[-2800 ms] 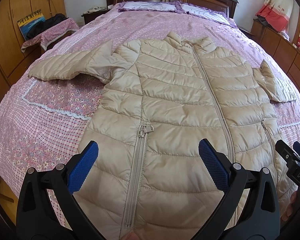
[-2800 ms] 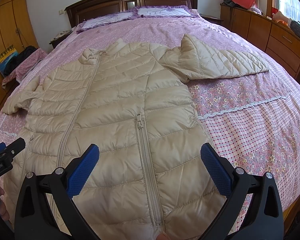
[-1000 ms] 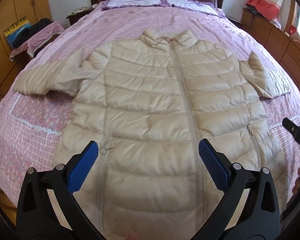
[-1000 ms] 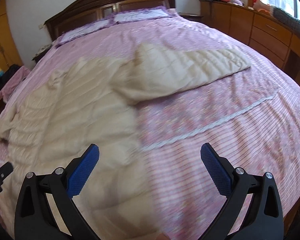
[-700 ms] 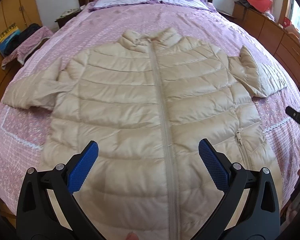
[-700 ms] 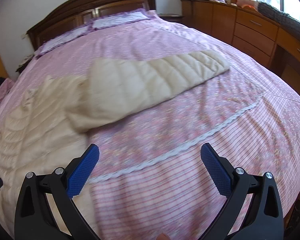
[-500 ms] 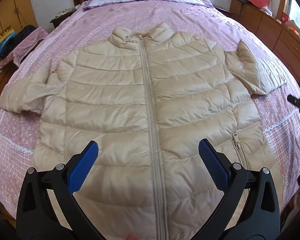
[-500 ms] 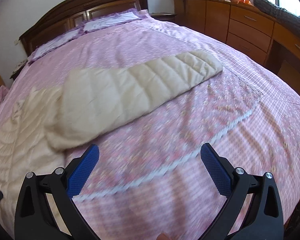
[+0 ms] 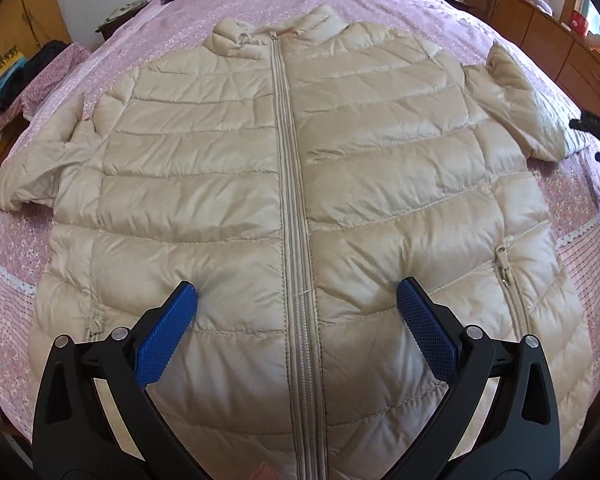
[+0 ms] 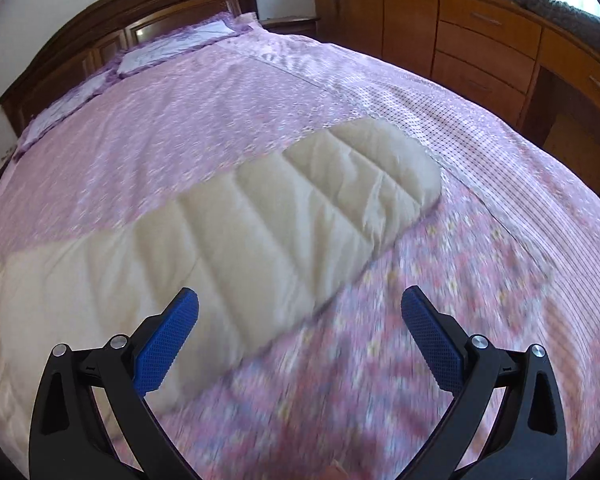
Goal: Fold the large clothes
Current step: 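Reach the right tool to the jacket sleeve cuff and close on it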
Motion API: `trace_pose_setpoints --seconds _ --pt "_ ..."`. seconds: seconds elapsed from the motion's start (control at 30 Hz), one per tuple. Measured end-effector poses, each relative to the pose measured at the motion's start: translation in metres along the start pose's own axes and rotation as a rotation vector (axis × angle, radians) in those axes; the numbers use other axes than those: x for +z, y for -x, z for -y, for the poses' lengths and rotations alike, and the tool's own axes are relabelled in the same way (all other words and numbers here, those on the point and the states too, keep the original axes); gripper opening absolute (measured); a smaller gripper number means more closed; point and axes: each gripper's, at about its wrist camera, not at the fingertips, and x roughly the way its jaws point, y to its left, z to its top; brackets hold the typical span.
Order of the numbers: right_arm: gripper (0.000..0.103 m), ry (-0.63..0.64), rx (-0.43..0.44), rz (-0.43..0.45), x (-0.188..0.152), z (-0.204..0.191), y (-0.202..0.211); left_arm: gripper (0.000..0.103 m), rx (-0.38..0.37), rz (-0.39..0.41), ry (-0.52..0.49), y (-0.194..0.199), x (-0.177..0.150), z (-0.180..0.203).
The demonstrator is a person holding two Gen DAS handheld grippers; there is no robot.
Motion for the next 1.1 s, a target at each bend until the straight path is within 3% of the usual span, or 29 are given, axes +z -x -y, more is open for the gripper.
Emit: trace_pose_setpoints --seconds 0.3,0.57,0.67,0.7,0.73,0.77,0.83,1.1 --pt "0.099 -0.078 0.047 -0.131 0.017 0.013 -0.063 0.100 -0.001 -0.009 0.023 -0.012 -0.005 0.000" --pt "0.095 -0.073 0.020 -0.175 0.015 0.008 -0.061 0.100 -0.002 0.002 0.025 -0.014 -0.008 -0.001" --pt "0.075 -0.047 0.008 -0.126 0.010 0.000 -0.047 0.100 -0.001 0.008 0.023 -0.014 -0.009 0.000" --pt "0.056 -0.040 0.030 -0.108 0.008 -0.002 -0.040 0.100 -0.001 0.009 0.023 -0.014 -0.009 0.000" --pt "0.043 -0.041 0.052 -0.098 0.007 -0.001 -0.035 0.100 -0.001 0.008 0.023 -0.014 -0.009 0.000" --pt "0.037 -0.042 0.058 -0.093 0.006 -0.001 -0.030 0.100 -0.001 0.008 0.024 -0.014 -0.009 0.000" --pt "0.013 -0.031 0.096 -0.078 0.001 0.000 -0.016 0.100 -0.001 0.009 0.024 -0.014 -0.009 0.000" --pt "0.008 -0.018 0.207 -0.013 -0.014 0.000 0.045 0.100 -0.002 0.024 0.021 -0.013 -0.011 0.000"
